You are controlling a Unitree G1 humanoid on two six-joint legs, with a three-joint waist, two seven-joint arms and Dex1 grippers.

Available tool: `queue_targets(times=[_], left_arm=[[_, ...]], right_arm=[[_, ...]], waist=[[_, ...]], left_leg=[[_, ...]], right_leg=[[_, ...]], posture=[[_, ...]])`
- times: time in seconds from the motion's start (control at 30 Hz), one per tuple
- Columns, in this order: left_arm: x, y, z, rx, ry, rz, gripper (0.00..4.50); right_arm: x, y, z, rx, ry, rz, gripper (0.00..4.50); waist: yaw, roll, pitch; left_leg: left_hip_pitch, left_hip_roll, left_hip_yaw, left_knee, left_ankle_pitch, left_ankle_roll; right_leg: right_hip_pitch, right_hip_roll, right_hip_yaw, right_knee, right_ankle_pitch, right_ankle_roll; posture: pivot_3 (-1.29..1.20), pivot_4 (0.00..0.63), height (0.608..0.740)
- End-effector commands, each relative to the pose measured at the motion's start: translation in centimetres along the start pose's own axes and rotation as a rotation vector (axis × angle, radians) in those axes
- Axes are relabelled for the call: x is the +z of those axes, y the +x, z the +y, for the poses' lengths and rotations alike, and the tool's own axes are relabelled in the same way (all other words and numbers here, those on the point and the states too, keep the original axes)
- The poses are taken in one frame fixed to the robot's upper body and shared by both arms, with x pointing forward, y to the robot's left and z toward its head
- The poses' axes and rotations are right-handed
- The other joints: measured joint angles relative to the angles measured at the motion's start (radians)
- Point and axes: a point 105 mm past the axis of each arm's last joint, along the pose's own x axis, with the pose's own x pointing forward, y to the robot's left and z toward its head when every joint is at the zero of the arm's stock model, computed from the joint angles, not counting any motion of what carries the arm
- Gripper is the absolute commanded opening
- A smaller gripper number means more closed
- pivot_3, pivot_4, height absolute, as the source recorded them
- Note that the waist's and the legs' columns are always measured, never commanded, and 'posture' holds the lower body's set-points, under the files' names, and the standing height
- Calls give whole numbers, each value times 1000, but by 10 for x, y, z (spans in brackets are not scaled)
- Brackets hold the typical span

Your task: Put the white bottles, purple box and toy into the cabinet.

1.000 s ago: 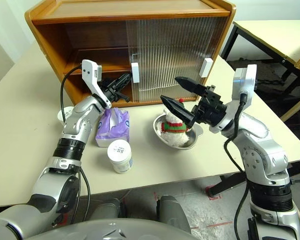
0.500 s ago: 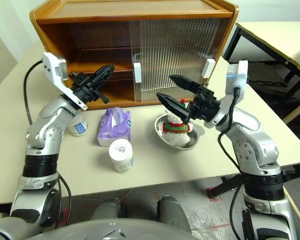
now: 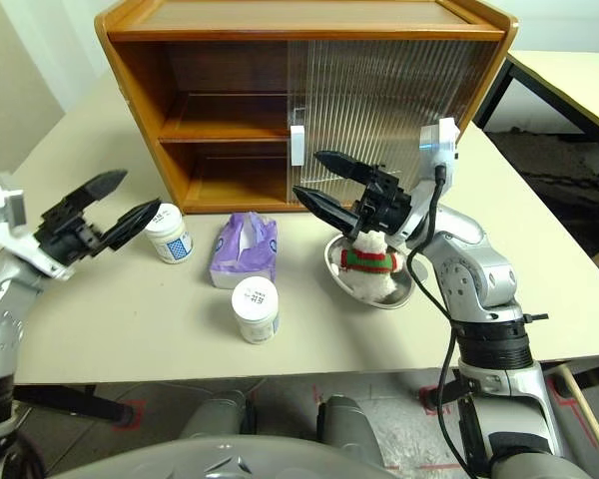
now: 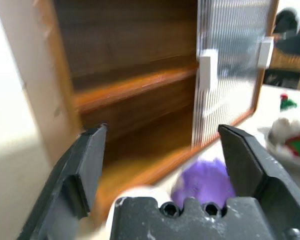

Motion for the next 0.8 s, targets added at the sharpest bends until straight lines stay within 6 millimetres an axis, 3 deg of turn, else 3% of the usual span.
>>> queue_targets(times=[0.03, 0.27, 0.57, 0.8], left_arm=[[-10, -16, 5, 24, -51, 23, 4459], [-33, -29, 10, 84, -70, 67, 4459], [-72, -15, 2, 32, -65, 149, 4459], [-86, -6, 8, 38, -66, 155, 4459]], right_arm=[[1, 3, 0, 21, -13, 1, 4500], [3, 1, 1, 25, -17, 4, 4500], [7, -3, 1, 8, -31, 11, 4500], [8, -5, 2, -5, -37, 10, 4500]], waist=[[11, 0, 0], [32, 1, 0], [35, 0, 0], [32, 0, 0]], left_leg=[[0, 1, 0, 0, 0, 0], [-2, 1, 0, -1, 0, -1], [-5, 0, 1, -1, 0, -1], [-6, 0, 2, -1, 0, 0]], right_leg=[[-1, -4, 0, 0, 0, -1], [-4, -7, -4, 1, -1, -2], [-6, -7, -4, 1, -1, -2], [-8, -7, -3, 1, 0, -2]], posture=[[188, 0, 740], [175, 0, 740], [137, 0, 740], [110, 0, 740]])
